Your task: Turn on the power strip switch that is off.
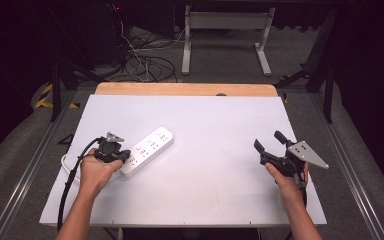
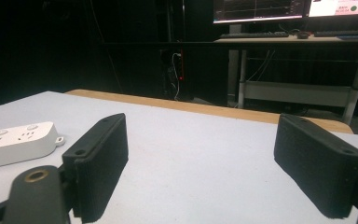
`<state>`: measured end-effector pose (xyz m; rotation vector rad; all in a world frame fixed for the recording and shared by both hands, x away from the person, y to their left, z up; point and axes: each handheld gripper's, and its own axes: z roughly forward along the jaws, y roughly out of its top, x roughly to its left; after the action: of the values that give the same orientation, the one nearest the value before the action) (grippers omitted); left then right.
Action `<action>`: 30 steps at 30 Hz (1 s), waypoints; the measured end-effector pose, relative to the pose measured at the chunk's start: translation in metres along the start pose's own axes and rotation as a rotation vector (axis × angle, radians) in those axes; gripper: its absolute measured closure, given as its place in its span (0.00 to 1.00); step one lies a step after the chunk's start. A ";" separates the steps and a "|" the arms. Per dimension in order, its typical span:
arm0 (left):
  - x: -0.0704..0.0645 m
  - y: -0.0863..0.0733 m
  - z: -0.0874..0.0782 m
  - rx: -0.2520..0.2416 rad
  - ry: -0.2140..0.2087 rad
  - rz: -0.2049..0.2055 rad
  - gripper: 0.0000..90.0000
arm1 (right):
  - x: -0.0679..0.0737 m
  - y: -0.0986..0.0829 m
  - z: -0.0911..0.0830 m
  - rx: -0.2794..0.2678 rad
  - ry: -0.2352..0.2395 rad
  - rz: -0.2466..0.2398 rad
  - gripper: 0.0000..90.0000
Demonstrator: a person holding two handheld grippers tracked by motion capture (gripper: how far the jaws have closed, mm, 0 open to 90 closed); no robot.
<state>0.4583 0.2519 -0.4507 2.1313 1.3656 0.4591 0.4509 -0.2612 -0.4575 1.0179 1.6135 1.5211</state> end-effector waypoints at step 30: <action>0.004 0.003 0.002 0.026 -0.024 -0.022 1.00 | -0.001 0.001 -0.003 -0.006 -0.011 0.009 0.20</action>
<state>0.4637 0.2537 -0.4505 2.1333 1.3872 0.4080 0.4489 -0.2635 -0.4563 1.0300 1.5976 1.5232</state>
